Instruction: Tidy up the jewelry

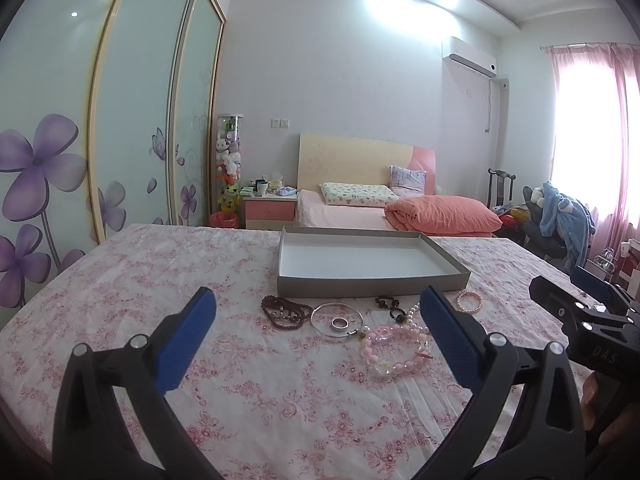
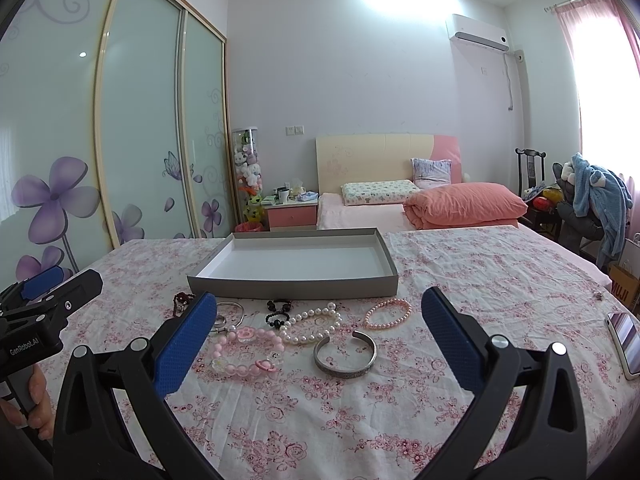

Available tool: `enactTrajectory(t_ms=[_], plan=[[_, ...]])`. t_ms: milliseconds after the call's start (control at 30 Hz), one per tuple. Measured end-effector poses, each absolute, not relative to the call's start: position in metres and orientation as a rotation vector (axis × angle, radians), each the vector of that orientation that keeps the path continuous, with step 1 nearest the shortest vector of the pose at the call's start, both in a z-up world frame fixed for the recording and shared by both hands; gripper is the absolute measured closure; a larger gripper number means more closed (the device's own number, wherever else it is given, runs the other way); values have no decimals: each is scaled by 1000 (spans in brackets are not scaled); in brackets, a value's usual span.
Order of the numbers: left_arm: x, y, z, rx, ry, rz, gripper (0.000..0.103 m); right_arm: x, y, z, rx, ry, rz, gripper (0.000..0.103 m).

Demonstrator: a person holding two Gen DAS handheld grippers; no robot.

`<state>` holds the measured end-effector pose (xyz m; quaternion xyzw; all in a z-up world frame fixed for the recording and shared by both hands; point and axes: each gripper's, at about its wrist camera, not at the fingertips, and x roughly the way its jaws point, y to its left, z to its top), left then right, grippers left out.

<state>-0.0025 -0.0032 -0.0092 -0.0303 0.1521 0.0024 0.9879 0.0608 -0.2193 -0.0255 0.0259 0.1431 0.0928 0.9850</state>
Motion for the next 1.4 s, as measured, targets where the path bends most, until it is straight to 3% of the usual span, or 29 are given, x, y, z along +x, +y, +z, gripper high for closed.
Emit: enactTrajectory(t_ms=[1033, 1400], plan=[[6, -6, -23, -66, 319, 7, 4, 62, -219, -31, 52, 308, 184, 2], [42, 4, -43, -115, 514, -24, 4, 115, -224, -72, 18, 608, 141, 2]])
